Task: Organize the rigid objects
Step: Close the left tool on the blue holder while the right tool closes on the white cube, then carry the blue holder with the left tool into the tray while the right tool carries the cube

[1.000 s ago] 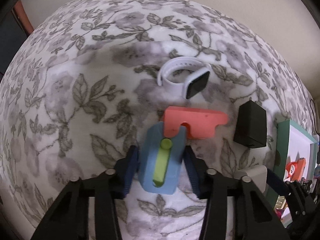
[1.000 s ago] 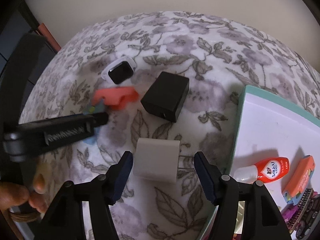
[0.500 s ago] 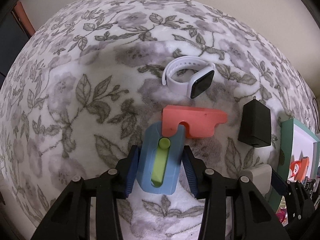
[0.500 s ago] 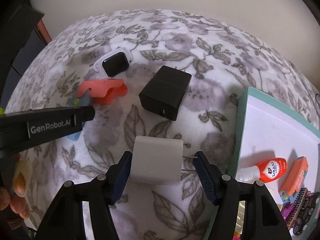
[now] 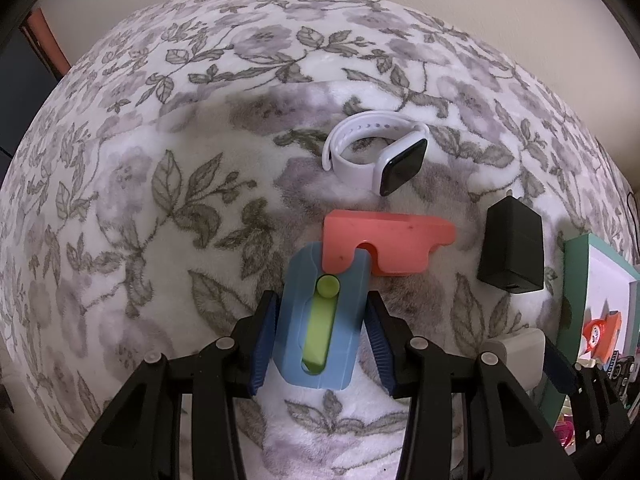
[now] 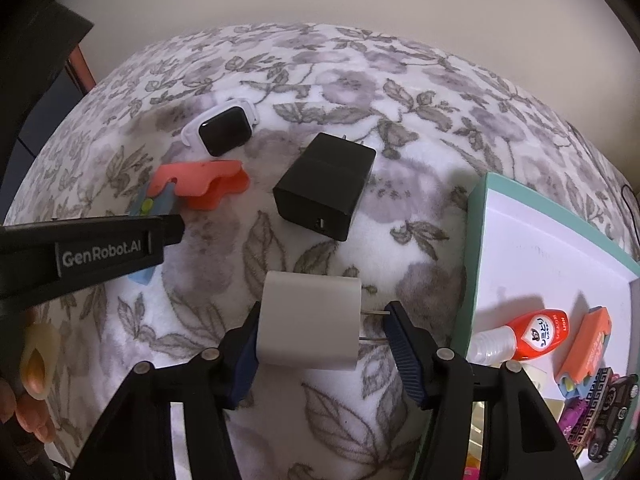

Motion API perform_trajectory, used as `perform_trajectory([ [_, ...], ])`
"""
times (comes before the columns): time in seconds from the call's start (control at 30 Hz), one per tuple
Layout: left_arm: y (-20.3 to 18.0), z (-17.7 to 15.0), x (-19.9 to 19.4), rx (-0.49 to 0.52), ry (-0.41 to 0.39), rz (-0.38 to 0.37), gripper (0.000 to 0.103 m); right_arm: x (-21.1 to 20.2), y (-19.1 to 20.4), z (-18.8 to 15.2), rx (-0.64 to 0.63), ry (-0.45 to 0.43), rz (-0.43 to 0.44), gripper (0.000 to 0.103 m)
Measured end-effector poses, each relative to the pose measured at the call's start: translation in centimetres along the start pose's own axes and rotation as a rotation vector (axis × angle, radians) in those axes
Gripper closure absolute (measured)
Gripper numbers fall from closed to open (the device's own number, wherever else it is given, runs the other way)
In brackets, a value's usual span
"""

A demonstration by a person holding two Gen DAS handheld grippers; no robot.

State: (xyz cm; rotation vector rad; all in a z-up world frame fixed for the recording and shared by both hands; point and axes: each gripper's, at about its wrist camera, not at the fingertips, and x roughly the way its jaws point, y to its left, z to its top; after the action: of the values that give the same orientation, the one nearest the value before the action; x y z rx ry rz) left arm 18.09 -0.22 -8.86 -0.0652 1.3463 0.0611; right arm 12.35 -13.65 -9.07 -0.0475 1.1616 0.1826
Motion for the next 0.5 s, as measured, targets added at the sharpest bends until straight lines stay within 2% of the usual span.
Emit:
perform_trajectory([
  [0.13,0.5,0.2,-0.5,-0.024,-0.012,-0.041,0.059,-0.1,-0.1,-0.1,0.013,0.006,0.010,0.042],
  [0.5,0.1,0.6,-4.4,-0.004,-0.116,-0.050,0.065,-1.3,-0.9,0.0,0.057,-0.011,0.044,0.042],
])
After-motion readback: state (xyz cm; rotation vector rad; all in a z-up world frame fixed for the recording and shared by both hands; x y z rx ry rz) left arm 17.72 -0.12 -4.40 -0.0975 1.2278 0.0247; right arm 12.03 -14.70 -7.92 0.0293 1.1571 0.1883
